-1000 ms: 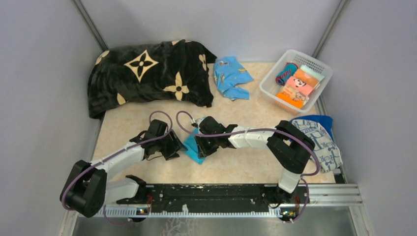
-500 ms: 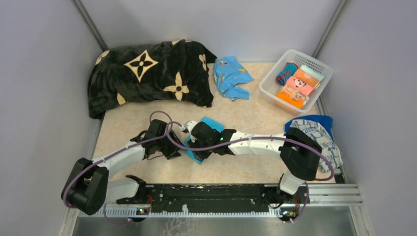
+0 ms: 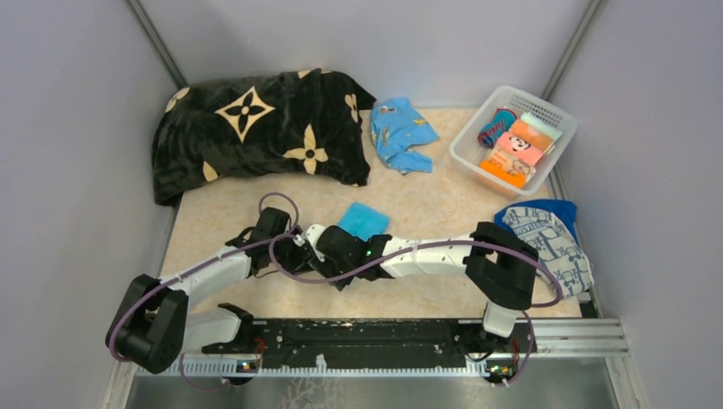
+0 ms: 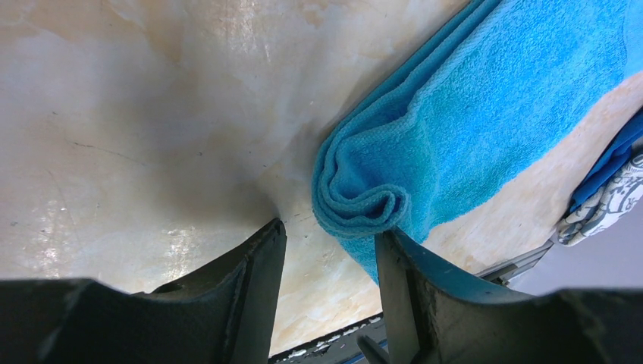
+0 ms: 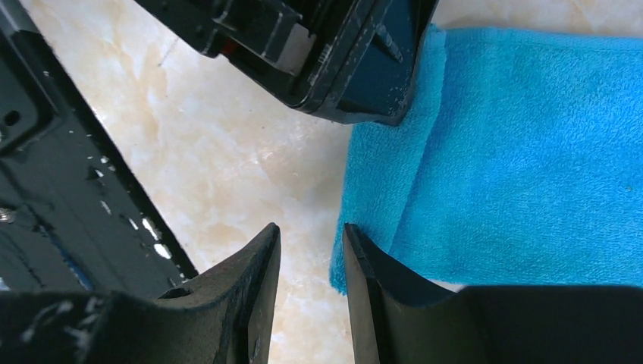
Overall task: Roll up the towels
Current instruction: Roll the towel at the center of the board.
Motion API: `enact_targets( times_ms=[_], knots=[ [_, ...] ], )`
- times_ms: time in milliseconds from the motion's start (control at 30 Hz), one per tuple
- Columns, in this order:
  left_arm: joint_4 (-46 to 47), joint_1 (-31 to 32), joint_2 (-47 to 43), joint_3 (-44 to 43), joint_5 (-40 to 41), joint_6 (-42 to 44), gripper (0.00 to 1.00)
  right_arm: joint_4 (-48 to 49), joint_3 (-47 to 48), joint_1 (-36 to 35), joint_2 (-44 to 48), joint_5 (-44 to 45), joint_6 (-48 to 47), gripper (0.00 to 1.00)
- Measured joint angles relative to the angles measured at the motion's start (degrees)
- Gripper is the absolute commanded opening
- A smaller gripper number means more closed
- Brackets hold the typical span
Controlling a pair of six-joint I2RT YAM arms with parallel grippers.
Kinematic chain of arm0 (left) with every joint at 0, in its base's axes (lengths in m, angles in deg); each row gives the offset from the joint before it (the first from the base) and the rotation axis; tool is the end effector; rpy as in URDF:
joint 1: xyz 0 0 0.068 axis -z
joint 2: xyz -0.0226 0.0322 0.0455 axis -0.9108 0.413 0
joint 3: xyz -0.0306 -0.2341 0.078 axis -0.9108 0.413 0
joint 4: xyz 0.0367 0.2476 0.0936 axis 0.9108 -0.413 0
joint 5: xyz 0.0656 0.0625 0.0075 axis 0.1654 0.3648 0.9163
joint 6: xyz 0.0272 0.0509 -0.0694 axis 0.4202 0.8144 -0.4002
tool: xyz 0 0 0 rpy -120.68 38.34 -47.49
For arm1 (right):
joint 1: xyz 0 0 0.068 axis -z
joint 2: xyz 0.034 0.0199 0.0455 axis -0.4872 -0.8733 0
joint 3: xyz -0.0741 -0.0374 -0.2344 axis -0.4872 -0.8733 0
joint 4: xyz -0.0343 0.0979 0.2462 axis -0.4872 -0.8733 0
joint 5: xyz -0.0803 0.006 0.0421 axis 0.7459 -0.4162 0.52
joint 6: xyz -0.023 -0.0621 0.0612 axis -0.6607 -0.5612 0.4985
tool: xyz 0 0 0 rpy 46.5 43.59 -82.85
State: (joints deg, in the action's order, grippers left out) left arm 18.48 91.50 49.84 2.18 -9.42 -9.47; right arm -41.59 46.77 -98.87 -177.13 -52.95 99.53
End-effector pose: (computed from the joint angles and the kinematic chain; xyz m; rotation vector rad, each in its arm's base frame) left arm 0.2074 -0.1195 0.0759 -0.6236 2.6749 -0.7484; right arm 0.1372 0.3657 0.1303 -1.2571 2.2101 0.5603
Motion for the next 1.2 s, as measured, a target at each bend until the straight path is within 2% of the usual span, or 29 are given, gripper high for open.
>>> enact_targets(
  times_ms=[533, 933, 1200],
  knots=[
    [0.0, 0.0, 0.0, 0.0, 0.0, 0.0, 0.56, -1.2, 0.0, 0.0, -1.5, 5.1, -2.5, 0.39],
    [-0.4, -0.2, 0.6, -0.9, -0.4, -0.2, 0.63, -1.1, -0.2, -1.0, -4.5, 8.0, -3.5, 0.41],
    [-1.3, -1.8, 2.4, -2.2, -2.3, -0.1, 0.63, -0.1, -0.9, -1.8, -4.5, 10.6, -4.5, 0.41]
  ],
)
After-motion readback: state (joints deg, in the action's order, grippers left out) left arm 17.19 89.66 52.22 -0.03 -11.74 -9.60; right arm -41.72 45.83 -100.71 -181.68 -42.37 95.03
